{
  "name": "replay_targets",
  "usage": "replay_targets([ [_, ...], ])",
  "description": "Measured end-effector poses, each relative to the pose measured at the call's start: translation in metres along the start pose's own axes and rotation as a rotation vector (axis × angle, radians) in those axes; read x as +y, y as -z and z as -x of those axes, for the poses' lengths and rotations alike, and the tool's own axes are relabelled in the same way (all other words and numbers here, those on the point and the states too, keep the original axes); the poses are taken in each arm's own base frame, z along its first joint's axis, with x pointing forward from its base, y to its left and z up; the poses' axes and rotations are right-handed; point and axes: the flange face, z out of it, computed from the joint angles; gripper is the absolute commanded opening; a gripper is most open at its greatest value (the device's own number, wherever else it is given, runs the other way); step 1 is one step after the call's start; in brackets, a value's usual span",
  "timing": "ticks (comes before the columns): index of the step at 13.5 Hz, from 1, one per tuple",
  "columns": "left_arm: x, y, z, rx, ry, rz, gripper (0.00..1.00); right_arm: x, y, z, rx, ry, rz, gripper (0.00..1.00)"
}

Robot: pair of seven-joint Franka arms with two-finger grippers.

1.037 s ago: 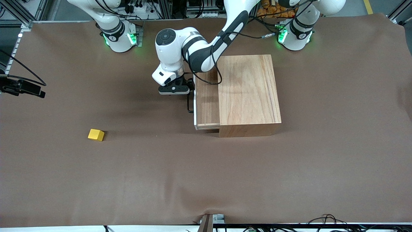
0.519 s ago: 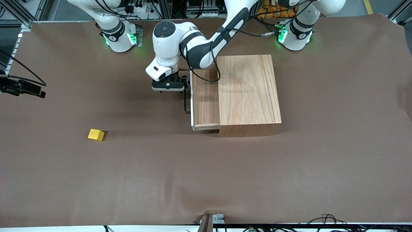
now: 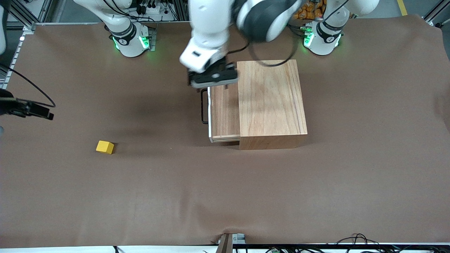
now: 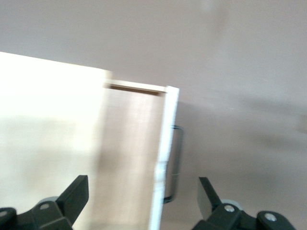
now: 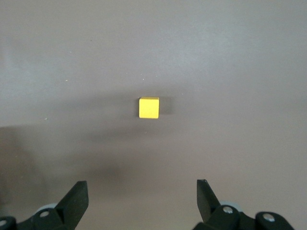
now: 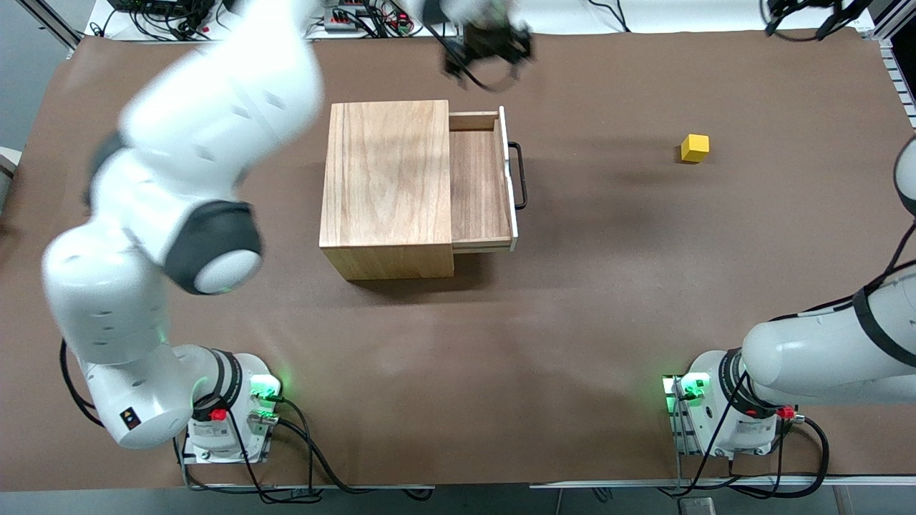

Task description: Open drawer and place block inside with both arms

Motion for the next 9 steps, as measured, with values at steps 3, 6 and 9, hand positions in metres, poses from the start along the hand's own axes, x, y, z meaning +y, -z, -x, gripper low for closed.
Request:
replay_targets([
  [3, -0.118, 0.070, -0.077, -0.016, 0.013, -0.047, 1.00, 0.001, -0.061, -0.030, -0.062, -0.002, 0.000, 1.00],
  [6, -0.254, 0.103, -0.156, -0.031, -0.033, -0.063, 1.00, 0.000, -0.101, -0.042, -0.128, 0.000, -0.001, 1.00],
  [9, -0.375, 0.117, -0.198, -0.065, -0.004, -0.075, 1.00, -0.007, -0.139, -0.058, -0.119, 0.009, 0.000, 1.00],
])
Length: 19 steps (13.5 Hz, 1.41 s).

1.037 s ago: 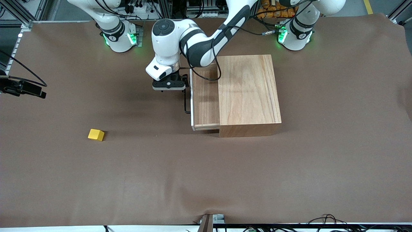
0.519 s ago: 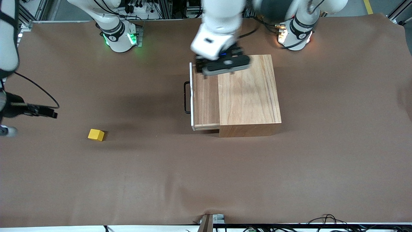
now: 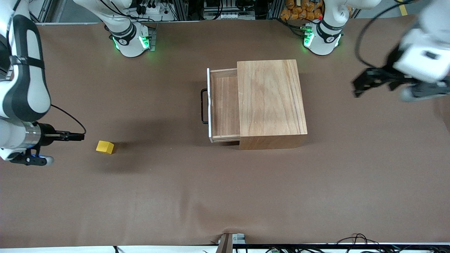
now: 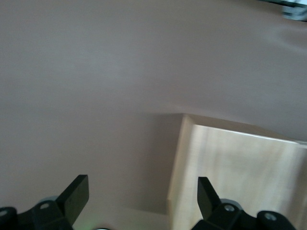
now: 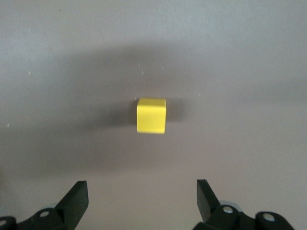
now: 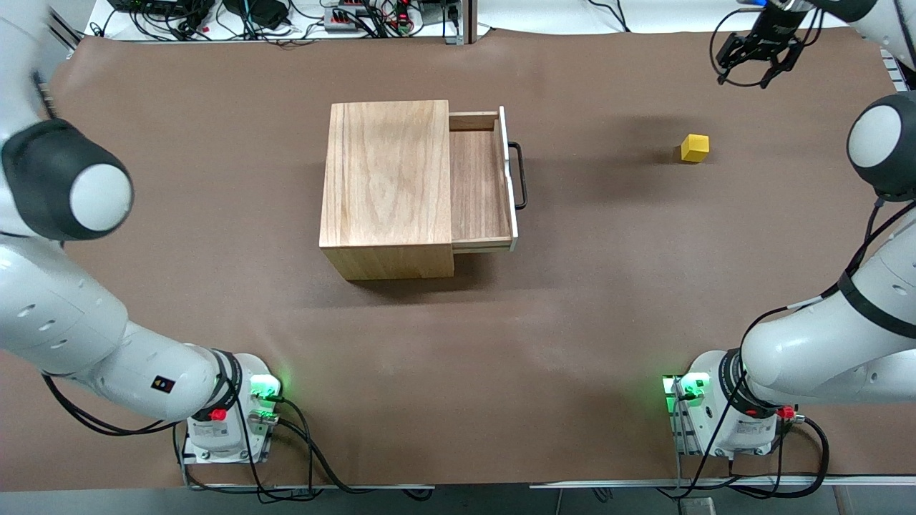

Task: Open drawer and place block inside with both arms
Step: 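Lower the right gripper over the yellow cube and close on it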

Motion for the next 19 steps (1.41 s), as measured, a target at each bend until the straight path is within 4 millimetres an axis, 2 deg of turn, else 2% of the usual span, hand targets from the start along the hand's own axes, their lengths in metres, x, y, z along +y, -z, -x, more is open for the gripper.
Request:
replay_targets([
  [2, -0.057, -0.010, -0.014, -0.031, 0.023, -0.005, 1.00, 0.007, -0.031, -0.012, 0.065, -0.011, 0.001, 1.00],
  [3, -0.078, -0.018, -0.020, -0.049, 0.022, -0.008, 1.00, 0.010, -0.049, -0.015, 0.098, -0.017, 0.002, 1.00],
  [5, -0.100, -0.031, -0.026, -0.076, 0.009, -0.009, 1.00, 0.014, -0.091, -0.015, 0.169, -0.023, 0.005, 1.00],
  [8, -0.099, -0.036, -0.018, -0.084, -0.002, -0.003, 1.00, 0.014, -0.159, 0.000, 0.243, -0.026, 0.010, 1.00],
  [10, -0.101, -0.040, -0.006, -0.078, -0.007, 0.007, 1.00, 0.007, -0.186, 0.008, 0.265, -0.036, 0.005, 1.00],
  [15, -0.107, -0.041, 0.011, -0.075, -0.051, 0.019, 1.00, -0.026, -0.214, 0.010, 0.236, -0.029, 0.002, 1.00],
  [17, -0.111, -0.039, 0.011, -0.064, -0.070, 0.023, 1.00, -0.028, -0.216, 0.010, 0.236, -0.026, 0.003, 1.00],
  [18, -0.113, -0.039, 0.010, -0.059, -0.082, 0.024, 1.00, -0.026, -0.216, 0.009, 0.237, -0.028, 0.004, 0.83],
  [19, -0.115, -0.040, 0.009, -0.057, -0.092, 0.025, 1.00, -0.025, -0.216, 0.009, 0.238, -0.026, 0.006, 0.38],
])
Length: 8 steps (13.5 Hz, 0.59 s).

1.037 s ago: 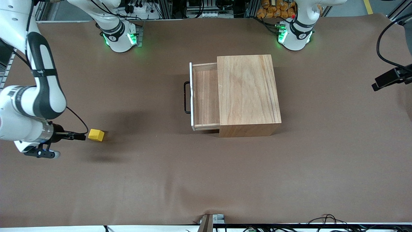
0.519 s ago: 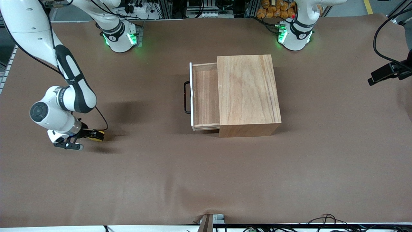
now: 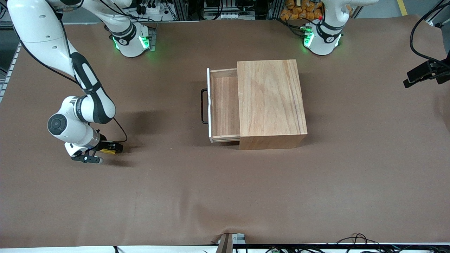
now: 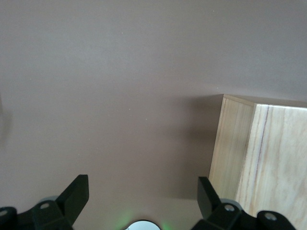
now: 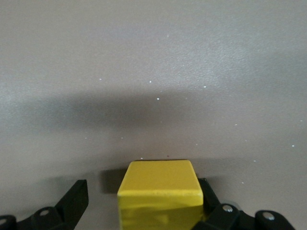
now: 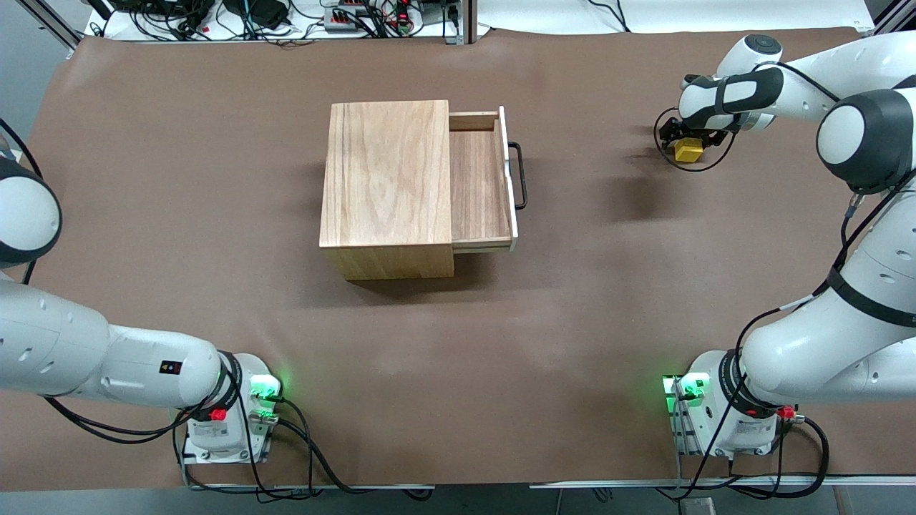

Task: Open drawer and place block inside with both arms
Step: 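Lower the right gripper over the yellow cube and close on it, then lift the yellow cube and carry it over the open drawer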

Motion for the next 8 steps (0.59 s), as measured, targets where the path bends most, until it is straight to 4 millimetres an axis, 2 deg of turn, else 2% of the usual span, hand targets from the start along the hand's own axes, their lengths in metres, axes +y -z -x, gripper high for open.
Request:
replay_targets([
  [1, -0.001, 0.000, -0.001, 0.006, -0.003, 0.001, 1.00, 0.000, 0.000, 0.000, 0.001, 0.011, 0.000, 0.15],
  [2, 0.000, -0.001, -0.002, 0.014, -0.004, 0.001, 1.00, -0.001, 0.000, 0.000, 0.001, 0.026, 0.000, 0.01],
  [6, 0.000, -0.004, -0.004, 0.020, -0.006, 0.002, 1.00, -0.004, 0.005, -0.003, 0.012, 0.069, -0.001, 0.00],
  [8, -0.001, -0.005, -0.001, 0.016, -0.013, 0.003, 1.00, -0.005, 0.021, -0.011, 0.045, 0.111, -0.002, 0.00],
])
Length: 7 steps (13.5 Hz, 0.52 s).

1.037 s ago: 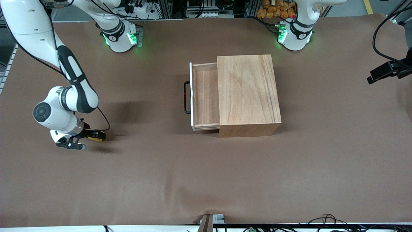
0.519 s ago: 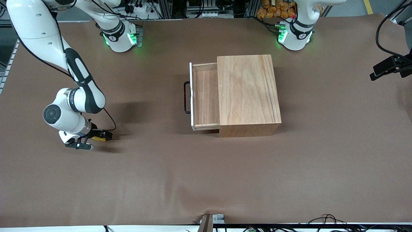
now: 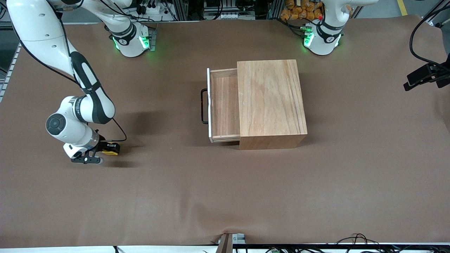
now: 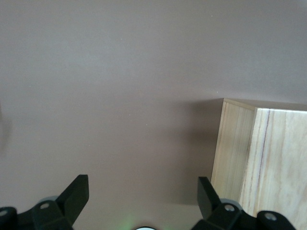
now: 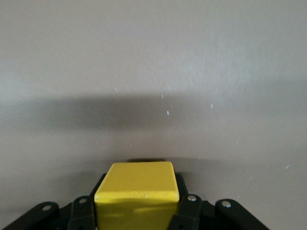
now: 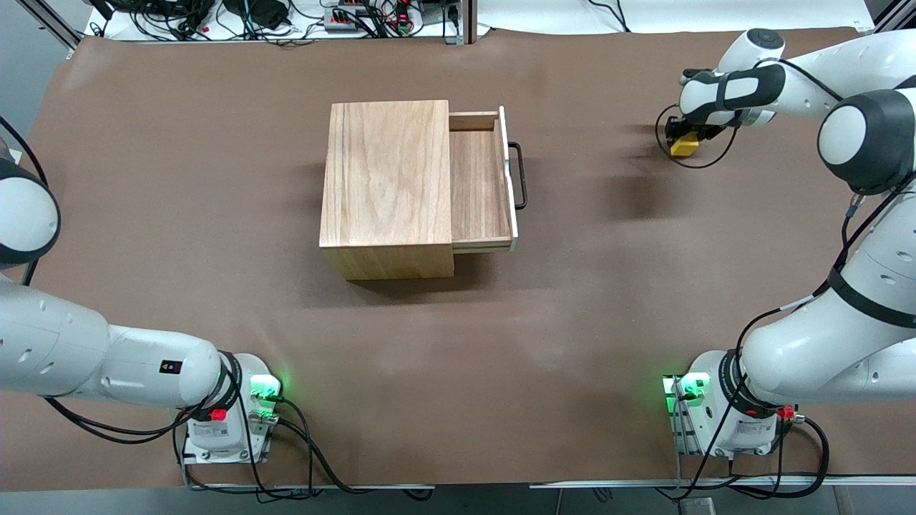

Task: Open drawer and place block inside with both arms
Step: 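Lift the yellow cube and carry it over the open drawer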

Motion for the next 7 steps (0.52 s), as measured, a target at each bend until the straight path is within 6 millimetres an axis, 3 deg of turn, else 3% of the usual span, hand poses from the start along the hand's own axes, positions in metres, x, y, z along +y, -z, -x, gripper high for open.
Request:
replay_targets([
  [3, -0.002, -0.001, 0.008, -0.006, -0.004, 0.003, 1.00, -0.003, 0.054, -0.020, -0.004, 0.024, -0.006, 0.00],
  [7, -0.003, 0.001, 0.014, -0.004, -0.005, 0.006, 1.00, -0.029, 0.172, -0.051, -0.113, 0.070, -0.025, 0.02],
])
